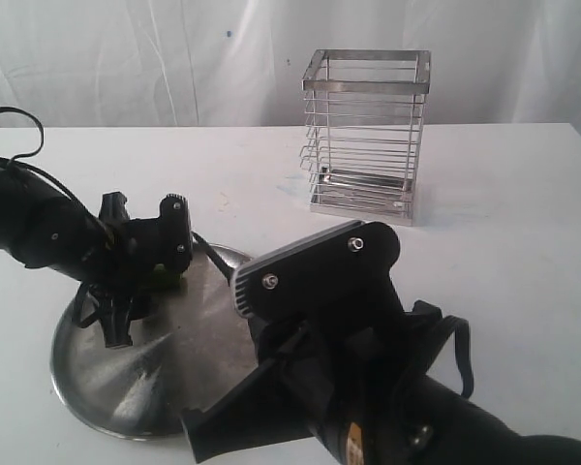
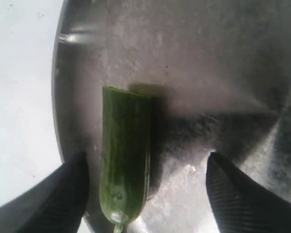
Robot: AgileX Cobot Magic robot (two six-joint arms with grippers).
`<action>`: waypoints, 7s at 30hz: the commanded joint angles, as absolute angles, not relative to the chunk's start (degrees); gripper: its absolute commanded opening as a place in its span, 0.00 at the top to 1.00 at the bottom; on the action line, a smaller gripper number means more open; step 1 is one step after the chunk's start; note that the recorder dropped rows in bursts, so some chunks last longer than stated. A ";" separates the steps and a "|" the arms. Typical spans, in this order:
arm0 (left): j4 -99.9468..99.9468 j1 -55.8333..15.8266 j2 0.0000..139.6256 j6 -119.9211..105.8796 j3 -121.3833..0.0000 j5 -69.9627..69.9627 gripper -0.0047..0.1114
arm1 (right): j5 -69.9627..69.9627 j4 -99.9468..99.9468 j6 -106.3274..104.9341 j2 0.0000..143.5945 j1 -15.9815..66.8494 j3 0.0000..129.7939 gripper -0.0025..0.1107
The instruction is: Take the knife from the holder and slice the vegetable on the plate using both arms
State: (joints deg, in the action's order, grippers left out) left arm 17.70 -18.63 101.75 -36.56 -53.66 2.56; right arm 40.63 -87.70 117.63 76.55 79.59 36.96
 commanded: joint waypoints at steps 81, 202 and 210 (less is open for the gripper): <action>-16.25 -18.43 91.06 -22.05 -40.79 8.37 0.96 | 36.97 -89.56 118.11 71.48 79.33 36.62 0.98; -33.38 -20.87 69.35 -88.27 -45.76 36.72 0.96 | 34.95 -49.70 45.02 58.23 79.33 36.62 0.65; -33.38 -20.87 69.35 -88.27 -45.76 36.72 0.96 | 35.37 -49.82 44.77 58.23 79.33 36.62 0.64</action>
State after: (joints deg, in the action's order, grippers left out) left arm -30.44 -20.82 69.55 -90.05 -45.59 36.78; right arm 35.13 -50.45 45.36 58.37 79.37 36.74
